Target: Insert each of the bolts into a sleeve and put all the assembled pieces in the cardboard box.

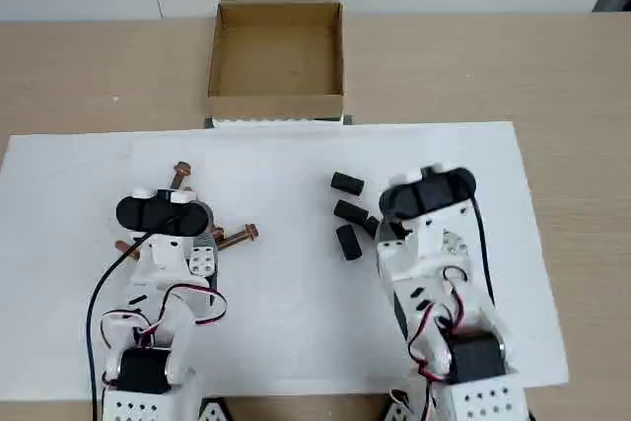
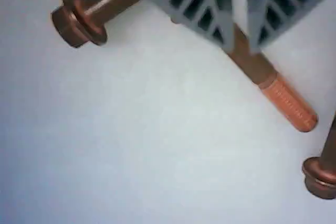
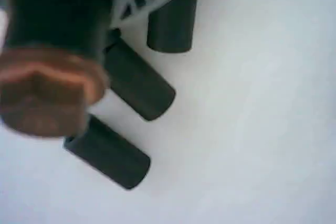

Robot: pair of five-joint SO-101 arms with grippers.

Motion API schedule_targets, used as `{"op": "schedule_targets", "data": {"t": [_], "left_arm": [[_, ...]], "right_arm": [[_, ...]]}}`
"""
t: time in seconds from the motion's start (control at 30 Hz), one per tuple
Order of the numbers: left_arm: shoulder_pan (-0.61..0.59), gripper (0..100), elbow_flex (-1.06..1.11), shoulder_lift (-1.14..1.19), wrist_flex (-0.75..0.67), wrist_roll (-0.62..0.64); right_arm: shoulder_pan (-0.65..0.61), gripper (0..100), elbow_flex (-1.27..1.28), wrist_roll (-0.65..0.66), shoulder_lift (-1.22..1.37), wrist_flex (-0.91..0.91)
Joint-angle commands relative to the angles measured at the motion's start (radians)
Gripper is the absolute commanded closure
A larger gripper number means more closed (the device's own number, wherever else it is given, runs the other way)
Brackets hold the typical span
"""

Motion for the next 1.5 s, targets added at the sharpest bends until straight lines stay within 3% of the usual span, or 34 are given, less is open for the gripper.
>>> {"op": "schedule_targets", "data": {"t": [0.0, 0.33, 0.53, 0.73, 1.07, 1.47], "left_arm": [[-0.003, 99, -0.004, -0.009, 0.003, -0.003], [0.002, 99, -0.004, -0.009, 0.003, -0.011], [0.000, 99, -0.004, -0.009, 0.003, -0.011], [0.000, 99, -0.004, -0.009, 0.003, -0.011], [-0.002, 99, -0.004, -0.009, 0.003, -0.011], [-0.002, 99, -0.002, -0.009, 0.003, -0.009]], "right_arm": [[0.010, 99.6, -0.198, -0.012, 0.183, -0.004], [0.010, 99.6, -0.689, -0.012, 0.796, -0.010], [0.008, 99.5, -0.922, 0.002, 1.073, -0.127], [-0.005, 99.5, -1.117, 0.100, 1.333, -0.231], [-0.019, 99.5, -1.409, 0.229, 1.676, -0.456], [-0.088, 99.5, -1.625, 0.282, 1.952, -0.610]]}}
